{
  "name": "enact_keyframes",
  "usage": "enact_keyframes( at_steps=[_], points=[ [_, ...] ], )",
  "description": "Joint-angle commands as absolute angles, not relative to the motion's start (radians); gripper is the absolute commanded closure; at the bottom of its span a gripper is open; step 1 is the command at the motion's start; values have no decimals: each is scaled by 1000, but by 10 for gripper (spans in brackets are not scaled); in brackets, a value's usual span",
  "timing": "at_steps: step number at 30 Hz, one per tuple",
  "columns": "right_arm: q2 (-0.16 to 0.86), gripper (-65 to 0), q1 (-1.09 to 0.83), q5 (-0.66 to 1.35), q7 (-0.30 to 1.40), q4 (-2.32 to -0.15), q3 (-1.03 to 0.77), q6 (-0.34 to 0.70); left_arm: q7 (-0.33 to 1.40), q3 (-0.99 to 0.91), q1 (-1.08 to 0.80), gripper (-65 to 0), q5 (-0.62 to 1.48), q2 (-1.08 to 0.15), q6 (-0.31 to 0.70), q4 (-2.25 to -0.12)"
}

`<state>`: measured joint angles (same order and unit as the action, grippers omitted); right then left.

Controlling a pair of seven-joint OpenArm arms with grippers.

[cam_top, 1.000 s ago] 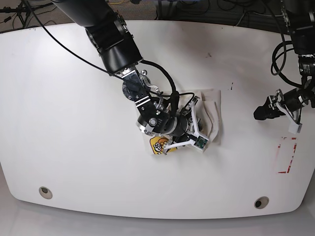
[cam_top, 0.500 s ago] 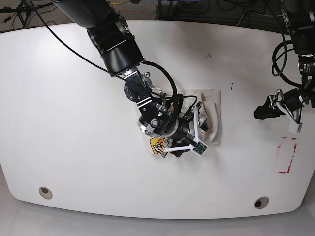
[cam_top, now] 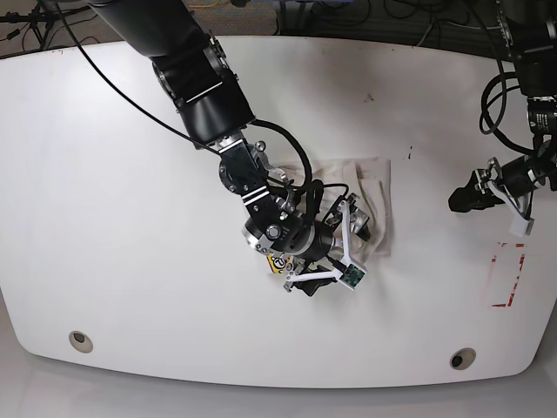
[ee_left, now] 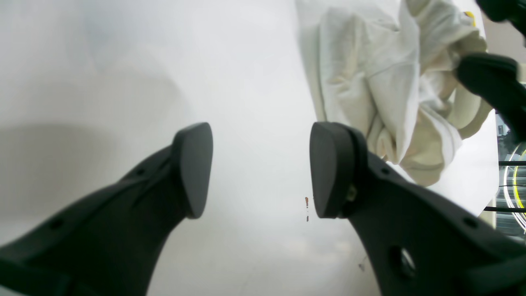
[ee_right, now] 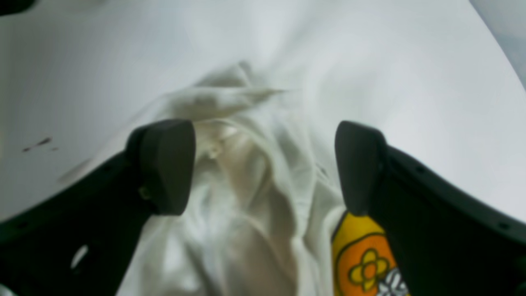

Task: Fold the T-shirt properly

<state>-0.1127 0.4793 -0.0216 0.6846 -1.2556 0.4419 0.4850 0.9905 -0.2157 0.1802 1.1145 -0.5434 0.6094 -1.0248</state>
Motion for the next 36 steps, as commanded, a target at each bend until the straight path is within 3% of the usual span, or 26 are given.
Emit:
enact_keyframes(
  at_steps=[1,4,6,13,16,25,36],
  points=[
    [-120,-509,516,-12,627,-1218,440,481,974,-222,199,-351,1135,-567,616,-1041],
    [-107,-499,535,-12,607,-1171,441,481,974,-222,199,-351,1135,-567,616,-1041],
    [-101,-445,542,-12,596,-1141,441,483,974,-222,199,-351,1135,-567,616,-1041],
    [-99,-103,545,-12,572,-1119,441,483,974,-222,199,-351,1135,-567,616,-1041],
    [-102,-11,545,-12,572,-1122,443,483,974,-222,199,-351,1135,-567,616,-1041],
    [-122,-6,545,-12,590,-1158,575,476,974,-222,199,-351,1135,-567,616,-1041],
    [-156,-8,555,-12,616,-1122,573,469,975,-222,199,-351,1135,-565,616,-1040]
  ],
)
